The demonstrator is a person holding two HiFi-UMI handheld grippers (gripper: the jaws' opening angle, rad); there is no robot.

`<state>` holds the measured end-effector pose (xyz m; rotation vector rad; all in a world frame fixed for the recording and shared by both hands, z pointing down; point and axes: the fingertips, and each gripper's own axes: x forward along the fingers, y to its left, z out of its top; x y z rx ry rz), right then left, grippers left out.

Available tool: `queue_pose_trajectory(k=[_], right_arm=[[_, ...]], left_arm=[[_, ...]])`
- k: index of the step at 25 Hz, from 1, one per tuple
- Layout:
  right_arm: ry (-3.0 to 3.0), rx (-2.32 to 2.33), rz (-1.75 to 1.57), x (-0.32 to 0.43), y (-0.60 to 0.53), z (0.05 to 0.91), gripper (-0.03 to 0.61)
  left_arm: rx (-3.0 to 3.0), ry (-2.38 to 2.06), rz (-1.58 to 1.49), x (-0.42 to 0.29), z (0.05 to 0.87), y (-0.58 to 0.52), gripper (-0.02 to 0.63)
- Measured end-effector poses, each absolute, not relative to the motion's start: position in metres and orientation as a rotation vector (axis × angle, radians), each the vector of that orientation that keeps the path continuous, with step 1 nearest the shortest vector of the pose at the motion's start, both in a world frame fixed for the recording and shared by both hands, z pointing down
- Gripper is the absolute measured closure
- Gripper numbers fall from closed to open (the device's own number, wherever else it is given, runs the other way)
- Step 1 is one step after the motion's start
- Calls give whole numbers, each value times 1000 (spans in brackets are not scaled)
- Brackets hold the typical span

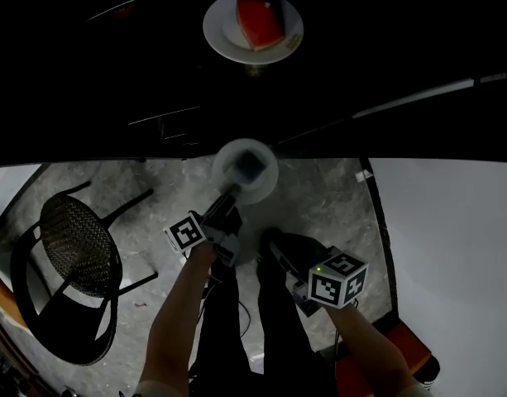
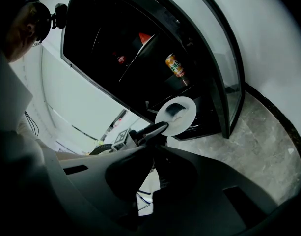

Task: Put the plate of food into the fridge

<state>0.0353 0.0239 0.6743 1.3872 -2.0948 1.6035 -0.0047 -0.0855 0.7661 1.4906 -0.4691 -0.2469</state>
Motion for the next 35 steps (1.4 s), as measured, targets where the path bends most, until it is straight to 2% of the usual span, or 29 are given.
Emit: queue_pose_trajectory(k=[35], right_arm=[[-2181, 1231, 1618, 29, 45, 725, 551]], left_arm=[[1514, -518, -279, 23, 871, -124, 586]])
